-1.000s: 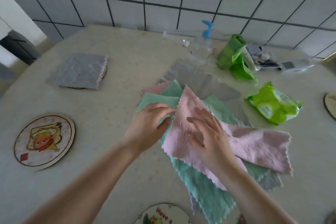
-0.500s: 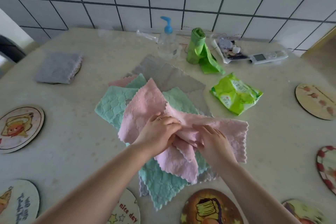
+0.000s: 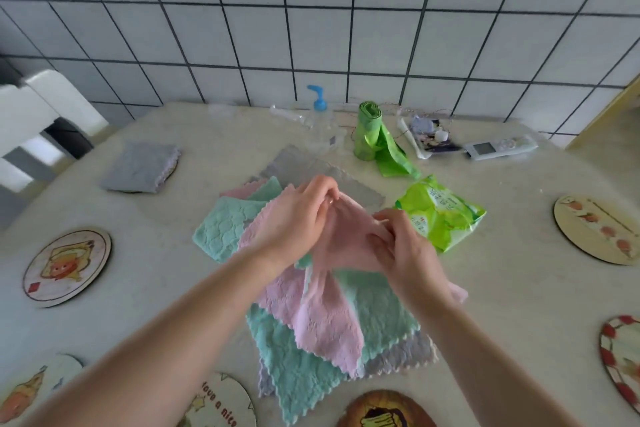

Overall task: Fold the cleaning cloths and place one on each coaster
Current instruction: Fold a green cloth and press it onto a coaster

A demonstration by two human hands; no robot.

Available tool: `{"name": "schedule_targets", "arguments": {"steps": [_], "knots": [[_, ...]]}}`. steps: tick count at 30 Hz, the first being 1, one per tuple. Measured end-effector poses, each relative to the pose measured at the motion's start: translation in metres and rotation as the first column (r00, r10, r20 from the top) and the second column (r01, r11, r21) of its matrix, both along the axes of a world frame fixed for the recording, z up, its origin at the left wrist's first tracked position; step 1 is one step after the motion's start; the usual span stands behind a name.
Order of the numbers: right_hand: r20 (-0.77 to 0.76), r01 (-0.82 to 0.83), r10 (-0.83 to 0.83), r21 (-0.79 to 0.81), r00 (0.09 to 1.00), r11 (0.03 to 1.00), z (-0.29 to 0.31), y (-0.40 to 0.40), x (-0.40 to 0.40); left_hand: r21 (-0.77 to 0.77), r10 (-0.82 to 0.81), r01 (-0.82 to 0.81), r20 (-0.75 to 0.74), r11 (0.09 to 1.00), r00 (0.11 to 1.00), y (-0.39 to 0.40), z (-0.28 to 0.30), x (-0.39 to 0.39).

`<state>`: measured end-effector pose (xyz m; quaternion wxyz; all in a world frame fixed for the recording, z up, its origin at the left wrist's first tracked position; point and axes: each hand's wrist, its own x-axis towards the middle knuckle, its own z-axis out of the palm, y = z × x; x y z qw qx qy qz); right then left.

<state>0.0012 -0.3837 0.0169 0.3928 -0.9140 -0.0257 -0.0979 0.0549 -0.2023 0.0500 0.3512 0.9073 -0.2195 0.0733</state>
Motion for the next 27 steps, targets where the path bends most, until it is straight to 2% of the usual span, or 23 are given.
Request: {"name": "schedule_targets", "arguments": {"steps": [2, 6, 9, 12, 17, 22, 27], "knots": [[0.07, -0.019, 0.014, 0.077, 0.997, 0.997, 0.024, 0.005, 0.009, -0.005, -0.051, 0.052, 0.056, 0.999, 0.997, 0.007, 0.019, 0.004], [0.138, -0.094, 0.071, 0.167, 0.988, 0.981, 0.074, 0.024, 0.025, 0.125, -0.093, 0.061, 0.261, 0.99, 0.961, 0.027, 0.045, 0.007], [0.113, -0.125, 0.097, 0.272, 0.989, 0.954, 0.101, 0.044, 0.037, 0.145, -0.079, 0.023, 0.389, 0.989, 0.918, 0.043, 0.058, -0.004], [0.061, -0.112, 0.096, 0.36, 0.993, 0.926, 0.117, 0.066, 0.049, 0.151, -0.135, 0.071, 0.471, 0.986, 0.872, 0.063, 0.06, -0.016], [-0.02, -0.059, 0.076, 0.451, 0.997, 0.891, 0.135, 0.103, 0.056, 0.366, -0.262, 0.047, 0.563, 0.929, 0.784, 0.107, 0.052, -0.028], [-0.166, 0.02, 0.08, 0.526, 0.983, 0.85, 0.137, 0.141, 0.056, 0.266, -0.195, 0.011, 0.677, 0.964, 0.71, 0.152, 0.052, -0.028], [-0.209, 0.015, 0.131, 0.58, 0.969, 0.815, 0.144, 0.18, 0.049, 0.206, -0.148, -0.005, 0.723, 0.979, 0.675, 0.196, 0.067, -0.027]]}}
